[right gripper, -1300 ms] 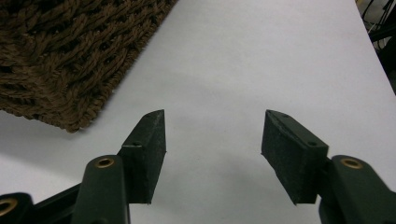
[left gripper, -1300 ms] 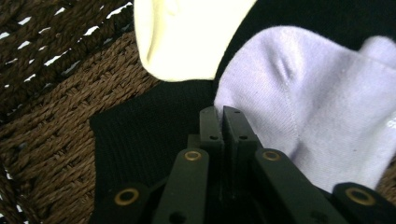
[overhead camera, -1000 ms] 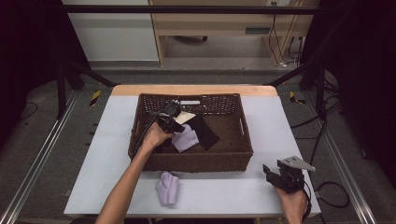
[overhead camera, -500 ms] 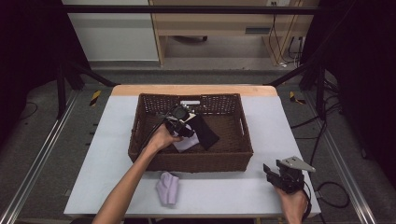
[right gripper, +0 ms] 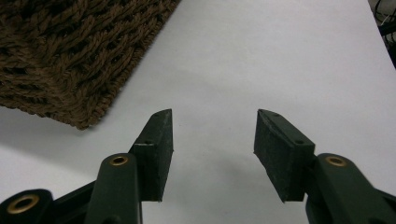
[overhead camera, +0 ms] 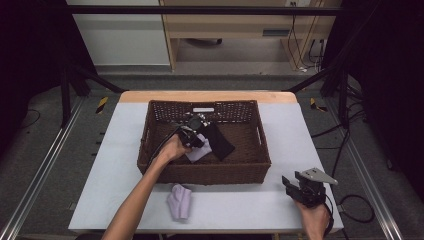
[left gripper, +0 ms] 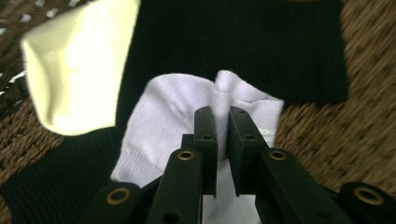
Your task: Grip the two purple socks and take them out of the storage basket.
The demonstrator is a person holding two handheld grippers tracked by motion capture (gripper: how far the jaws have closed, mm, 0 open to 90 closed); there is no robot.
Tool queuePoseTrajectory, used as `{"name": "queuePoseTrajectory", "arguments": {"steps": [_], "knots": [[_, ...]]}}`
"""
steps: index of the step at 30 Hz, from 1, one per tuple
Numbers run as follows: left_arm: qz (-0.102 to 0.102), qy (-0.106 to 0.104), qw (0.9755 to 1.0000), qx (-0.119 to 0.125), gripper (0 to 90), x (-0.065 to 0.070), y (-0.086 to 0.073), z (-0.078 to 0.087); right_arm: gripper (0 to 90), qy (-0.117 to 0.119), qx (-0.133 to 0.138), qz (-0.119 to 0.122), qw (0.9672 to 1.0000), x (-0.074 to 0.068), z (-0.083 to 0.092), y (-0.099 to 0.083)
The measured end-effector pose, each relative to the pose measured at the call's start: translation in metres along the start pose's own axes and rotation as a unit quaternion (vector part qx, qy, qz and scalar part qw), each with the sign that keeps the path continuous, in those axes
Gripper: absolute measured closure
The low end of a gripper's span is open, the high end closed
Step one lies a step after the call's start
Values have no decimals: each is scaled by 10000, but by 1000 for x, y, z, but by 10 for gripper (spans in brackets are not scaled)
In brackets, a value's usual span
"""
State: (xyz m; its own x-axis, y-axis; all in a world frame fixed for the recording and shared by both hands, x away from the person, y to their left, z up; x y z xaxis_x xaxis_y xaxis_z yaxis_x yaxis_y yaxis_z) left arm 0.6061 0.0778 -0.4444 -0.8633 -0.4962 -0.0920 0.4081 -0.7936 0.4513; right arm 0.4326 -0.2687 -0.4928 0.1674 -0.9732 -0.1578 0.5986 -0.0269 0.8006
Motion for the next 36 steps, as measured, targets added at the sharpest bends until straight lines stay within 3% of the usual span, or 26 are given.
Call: {"name": "queuePoseTrajectory", "arguments": {"steps": [3, 4, 6, 8, 9, 14, 17, 19, 21, 22, 23, 28, 32, 33, 34, 35, 36], "knots": [[168, 31, 9988, 449, 818, -3, 0, 14, 474, 2, -1, -16, 10000, 0, 0, 0], [168, 31, 9988, 449, 818, -3, 0, 14, 474, 2, -1, -16, 10000, 0, 0, 0], [175, 177, 9964, 816, 817, -2, 0, 28, 469, 4, 5, -12, 10000, 0, 0, 0], [160, 246, 9956, 893, 816, -1, -1, 32, 455, -5, 7, -23, 10000, 0, 0, 0], [159, 304, 9938, 1054, 815, 0, -1, 42, 448, -22, 22, -8, 10000, 0, 0, 0], [85, 430, 9920, 1187, 814, 4, -3, 59, 427, -39, 43, -14, 10000, 0, 0, 0], [96, 547, 9878, 1455, 816, 5, -9, 80, 428, -17, 50, -60, 10000, 0, 1, 0], [141, 667, 9838, 1657, 817, 5, -12, 92, 428, -12, 62, -61, 10000, 0, 1, 0], [220, 698, 9783, 1938, 818, 6, -14, 105, 427, -15, 79, -45, 10000, 0, 1, 1], [220, 698, 9783, 1938, 817, 6, -14, 105, 427, -15, 79, -45, 10000, 0, 1, 1], [207, 798, 9719, 2207, 818, 10, -17, 119, 418, -16, 130, -16, 9999, 0, 1, 1], [304, 782, 9581, 2737, 819, 18, -26, 147, 419, -2, 143, -19, 9999, 0, 1, 1], [330, 717, 9522, 2950, 821, 26, -33, 161, 407, 1, 151, 19, 9999, -2, 1, 1], [340, 692, 9498, 3031, 821, 29, -35, 165, 403, 0, 150, 19, 9999, -2, 1, 1], [340, 692, 9498, 3031, 821, 29, -35, 165, 403, 0, 150, 19, 9999, -2, 1, 1], [307, 653, 9455, 3176, 821, 35, -39, 173, 396, 9, 151, 39, 9999, -3, 1, 1], [303, 656, 9432, 3244, 821, 39, -41, 177, 393, 6, 150, 39, 9999, -3, 1, 1]]}}
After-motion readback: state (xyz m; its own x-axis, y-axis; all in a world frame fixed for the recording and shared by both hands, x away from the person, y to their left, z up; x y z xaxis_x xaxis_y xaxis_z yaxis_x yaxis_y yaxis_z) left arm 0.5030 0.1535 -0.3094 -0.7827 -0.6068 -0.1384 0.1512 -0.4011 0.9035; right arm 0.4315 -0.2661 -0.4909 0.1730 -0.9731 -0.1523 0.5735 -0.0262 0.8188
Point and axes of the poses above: each handheld gripper's, and its own axes: z roughly backward along the jaws, y roughly out of its top, x roughly to its right, the point moved 3 cm from there along -z, roughly forward along the jaws, and after that the axes turned 12 degrees about -z, right-handed, at the moved point
